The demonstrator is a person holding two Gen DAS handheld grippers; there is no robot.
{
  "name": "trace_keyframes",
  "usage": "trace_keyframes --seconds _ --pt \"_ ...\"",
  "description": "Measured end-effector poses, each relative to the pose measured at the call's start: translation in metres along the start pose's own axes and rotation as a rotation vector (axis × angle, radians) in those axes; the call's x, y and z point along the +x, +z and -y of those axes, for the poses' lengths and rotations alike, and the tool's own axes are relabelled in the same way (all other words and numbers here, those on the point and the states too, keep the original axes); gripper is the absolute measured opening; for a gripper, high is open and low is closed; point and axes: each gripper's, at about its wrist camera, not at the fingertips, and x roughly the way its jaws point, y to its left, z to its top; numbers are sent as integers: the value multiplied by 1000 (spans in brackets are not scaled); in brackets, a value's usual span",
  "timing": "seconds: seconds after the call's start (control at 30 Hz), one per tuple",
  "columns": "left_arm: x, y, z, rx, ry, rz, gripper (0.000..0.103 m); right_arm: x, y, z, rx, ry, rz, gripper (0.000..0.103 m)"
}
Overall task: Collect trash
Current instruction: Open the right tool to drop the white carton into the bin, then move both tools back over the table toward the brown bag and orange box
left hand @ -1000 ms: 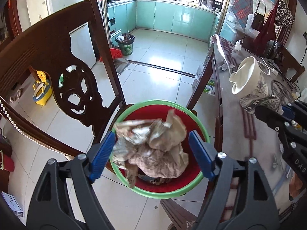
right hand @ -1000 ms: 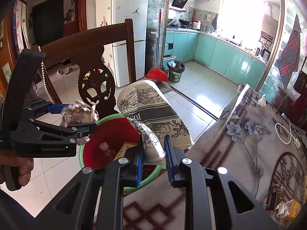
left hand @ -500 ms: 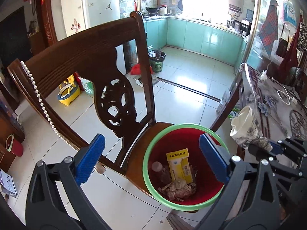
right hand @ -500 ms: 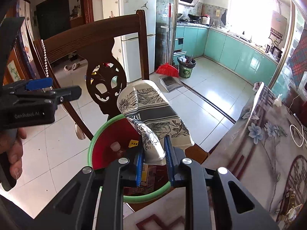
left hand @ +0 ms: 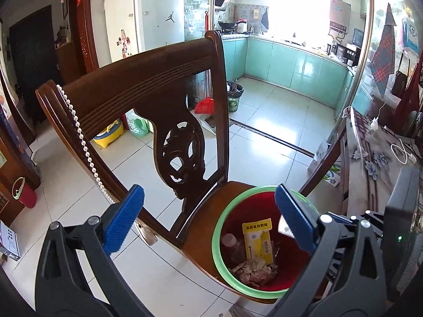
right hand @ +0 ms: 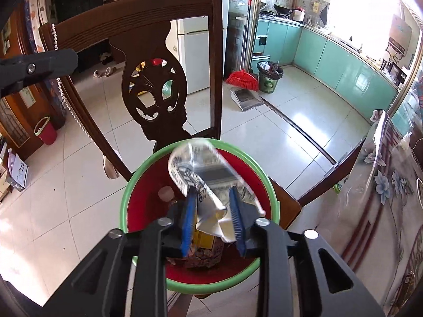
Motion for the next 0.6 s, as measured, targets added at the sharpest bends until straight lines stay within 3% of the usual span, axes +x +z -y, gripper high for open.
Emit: trace_keyframes --seconds 0.03,0.17,0.4,0.47,0.6 --pt "-1 1 -1 -4 -2 1 97 -1 0 0 5 -3 5 56" --pt "-3 0 1 3 -1 6 97 -5 2 -1 8 -9 22 74" --pt "-8 0 -1 -9 -3 16 97 -15 6 1 21 -18 43 78" --pt "-8 0 0 -9 -8 12 97 -22 5 4 25 -27 57 87" --pt "-11 -1 10 24 -21 10 98 -40 0 11 34 -45 74 94"
